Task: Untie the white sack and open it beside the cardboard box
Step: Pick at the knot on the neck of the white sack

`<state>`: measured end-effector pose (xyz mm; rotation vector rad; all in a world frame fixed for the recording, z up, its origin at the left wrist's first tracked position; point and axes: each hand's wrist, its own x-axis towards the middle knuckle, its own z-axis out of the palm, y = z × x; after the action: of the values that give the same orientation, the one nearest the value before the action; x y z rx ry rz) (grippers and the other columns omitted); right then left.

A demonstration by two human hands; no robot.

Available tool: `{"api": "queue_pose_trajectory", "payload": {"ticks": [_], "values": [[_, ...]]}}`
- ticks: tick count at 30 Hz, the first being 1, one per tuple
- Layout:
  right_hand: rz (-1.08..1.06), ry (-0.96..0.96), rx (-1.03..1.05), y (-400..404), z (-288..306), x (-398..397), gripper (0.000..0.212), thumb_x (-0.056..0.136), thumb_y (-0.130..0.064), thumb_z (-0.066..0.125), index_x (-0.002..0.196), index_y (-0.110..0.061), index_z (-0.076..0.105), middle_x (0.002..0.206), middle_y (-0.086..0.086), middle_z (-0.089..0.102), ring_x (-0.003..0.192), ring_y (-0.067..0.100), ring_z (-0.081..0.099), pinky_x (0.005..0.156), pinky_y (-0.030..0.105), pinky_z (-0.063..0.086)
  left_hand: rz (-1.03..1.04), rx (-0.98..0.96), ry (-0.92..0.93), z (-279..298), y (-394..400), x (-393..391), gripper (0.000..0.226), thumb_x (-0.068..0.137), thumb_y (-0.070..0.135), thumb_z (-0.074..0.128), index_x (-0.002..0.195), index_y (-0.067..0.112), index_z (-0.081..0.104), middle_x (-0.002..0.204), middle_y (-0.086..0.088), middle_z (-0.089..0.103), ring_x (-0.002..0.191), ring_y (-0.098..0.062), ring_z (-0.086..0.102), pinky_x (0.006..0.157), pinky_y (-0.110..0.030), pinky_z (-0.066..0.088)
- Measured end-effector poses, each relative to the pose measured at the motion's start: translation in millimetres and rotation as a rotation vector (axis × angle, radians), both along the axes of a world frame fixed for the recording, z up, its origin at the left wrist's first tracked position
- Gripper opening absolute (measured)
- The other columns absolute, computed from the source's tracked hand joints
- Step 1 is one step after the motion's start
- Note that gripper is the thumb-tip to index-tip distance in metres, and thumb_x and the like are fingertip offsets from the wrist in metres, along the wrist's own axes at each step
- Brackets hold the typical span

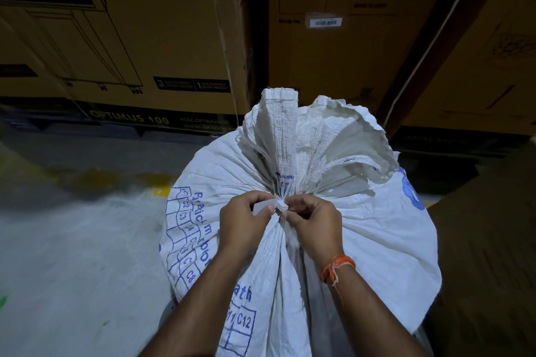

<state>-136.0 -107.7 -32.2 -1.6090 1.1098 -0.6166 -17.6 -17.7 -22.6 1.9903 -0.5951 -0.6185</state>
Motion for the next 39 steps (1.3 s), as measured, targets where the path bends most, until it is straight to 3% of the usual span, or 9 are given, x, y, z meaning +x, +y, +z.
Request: {"api": "queue_pose_trajectory", "payload": {"ticks": [4, 8, 14, 18, 21, 27, 32, 37, 39], "values": [[-0.003, -0.018, 0.033, 0, 0, -3, 0.020, 0.076, -0.008, 0.087, 0.091, -0.021, 0.079, 0.079, -0.001, 0.077, 0.078, 0.011, 0.073, 0.077, 0.026, 0.060, 0.010, 0.000, -0.001, 2, 0, -3, 0.006, 0.090, 0.022, 0.078, 0.094, 0.026, 0.080, 0.087, 0.013, 0.078, 0.085, -0.003, 0.071, 0.063, -0.008, 0.045], [-0.043, -0.043, 0.076, 0, 1, -9, 0.016, 0.075, -0.009, 0.088, 0.084, -0.017, 0.077, 0.074, 0.003, 0.075, 0.068, 0.009, 0.069, 0.073, 0.028, 0.060, 0.003, -0.006, 0.005, 4, -1, -4, 0.005, 0.089, 0.024, 0.080, 0.092, 0.026, 0.081, 0.085, 0.013, 0.079, 0.085, -0.004, 0.072, 0.068, -0.017, 0.049], [0.111, 0.150, -0.510, 4, 0, -12, 0.008, 0.082, -0.018, 0.079, 0.081, -0.022, 0.072, 0.074, -0.007, 0.071, 0.069, 0.012, 0.065, 0.066, 0.032, 0.055, 0.052, -0.039, 0.073, 3, -1, -2, 0.006, 0.089, 0.026, 0.078, 0.084, 0.025, 0.078, 0.072, 0.006, 0.078, 0.066, -0.009, 0.070, 0.059, -0.021, 0.052], [0.125, 0.166, -0.684, 1, -1, -15, 0.010, 0.081, -0.017, 0.081, 0.080, -0.022, 0.072, 0.073, -0.006, 0.068, 0.067, 0.012, 0.062, 0.061, 0.026, 0.050, 0.043, -0.069, 0.101, 3, -3, -1, 0.006, 0.089, 0.027, 0.079, 0.085, 0.023, 0.078, 0.074, 0.005, 0.079, 0.066, -0.009, 0.071, 0.066, -0.029, 0.057], [0.128, 0.132, -0.684, -3, -1, -17, 0.015, 0.081, -0.016, 0.082, 0.077, -0.022, 0.068, 0.070, -0.008, 0.062, 0.063, 0.008, 0.056, 0.059, 0.016, 0.039, 0.018, -0.087, 0.114, 4, -5, 0, 0.006, 0.089, 0.024, 0.078, 0.085, 0.021, 0.078, 0.077, 0.003, 0.079, 0.069, -0.011, 0.072, 0.068, -0.031, 0.058], [0.186, 0.008, -0.620, -9, 2, -22, 0.013, 0.085, -0.011, 0.079, 0.080, -0.020, 0.070, 0.074, -0.007, 0.065, 0.069, 0.009, 0.061, 0.063, 0.033, 0.051, 0.013, -0.112, 0.144, 6, -5, 2, 0.008, 0.089, 0.022, 0.077, 0.081, 0.021, 0.078, 0.075, 0.002, 0.079, 0.067, -0.011, 0.070, 0.069, -0.034, 0.058], [0.210, -0.033, -0.598, -12, 6, -26, 0.009, 0.086, -0.009, 0.078, 0.086, -0.018, 0.076, 0.083, -0.008, 0.072, 0.077, 0.007, 0.068, 0.068, 0.031, 0.057, 0.036, -0.132, 0.187, 5, -4, 2, 0.007, 0.088, 0.023, 0.079, 0.081, 0.023, 0.079, 0.076, 0.004, 0.080, 0.071, -0.016, 0.074, 0.076, -0.043, 0.062], [0.262, 0.115, -0.802, -9, 4, -26, 0.010, 0.085, -0.012, 0.079, 0.091, -0.017, 0.075, 0.085, -0.002, 0.069, 0.078, 0.014, 0.066, 0.069, 0.030, 0.055, 0.050, -0.110, 0.159, 6, -3, 0, 0.008, 0.089, 0.023, 0.079, 0.081, 0.023, 0.079, 0.078, 0.007, 0.081, 0.078, -0.016, 0.077, 0.078, -0.042, 0.064], [0.244, 0.167, -0.875, -9, 3, -24, 0.007, 0.084, -0.010, 0.078, 0.086, -0.015, 0.073, 0.079, 0.001, 0.066, 0.072, 0.020, 0.064, 0.063, 0.031, 0.052, 0.038, -0.104, 0.128, 6, -3, -2, 0.006, 0.089, 0.024, 0.079, 0.083, 0.023, 0.079, 0.079, 0.009, 0.080, 0.078, -0.011, 0.076, 0.074, -0.034, 0.062]]}}
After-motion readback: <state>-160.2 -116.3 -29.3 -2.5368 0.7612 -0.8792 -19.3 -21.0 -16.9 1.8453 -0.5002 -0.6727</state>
